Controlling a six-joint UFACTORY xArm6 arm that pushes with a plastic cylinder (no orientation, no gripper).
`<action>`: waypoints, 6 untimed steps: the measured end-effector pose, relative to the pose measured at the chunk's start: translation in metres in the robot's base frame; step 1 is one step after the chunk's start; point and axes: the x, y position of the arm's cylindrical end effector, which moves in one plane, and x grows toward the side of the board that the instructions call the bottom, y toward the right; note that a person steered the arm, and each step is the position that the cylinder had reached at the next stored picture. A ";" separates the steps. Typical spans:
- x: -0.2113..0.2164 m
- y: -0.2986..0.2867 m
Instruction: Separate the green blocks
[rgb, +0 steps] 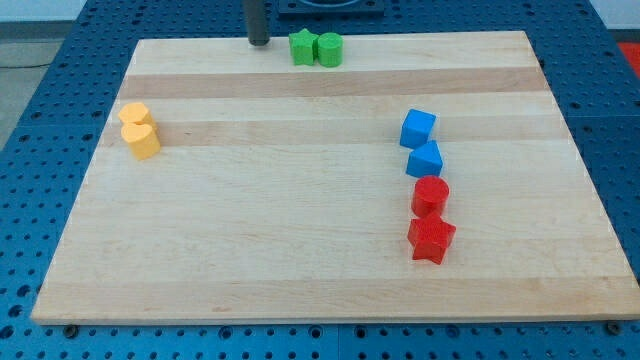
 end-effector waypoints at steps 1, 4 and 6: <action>0.000 0.047; 0.020 0.096; 0.060 0.109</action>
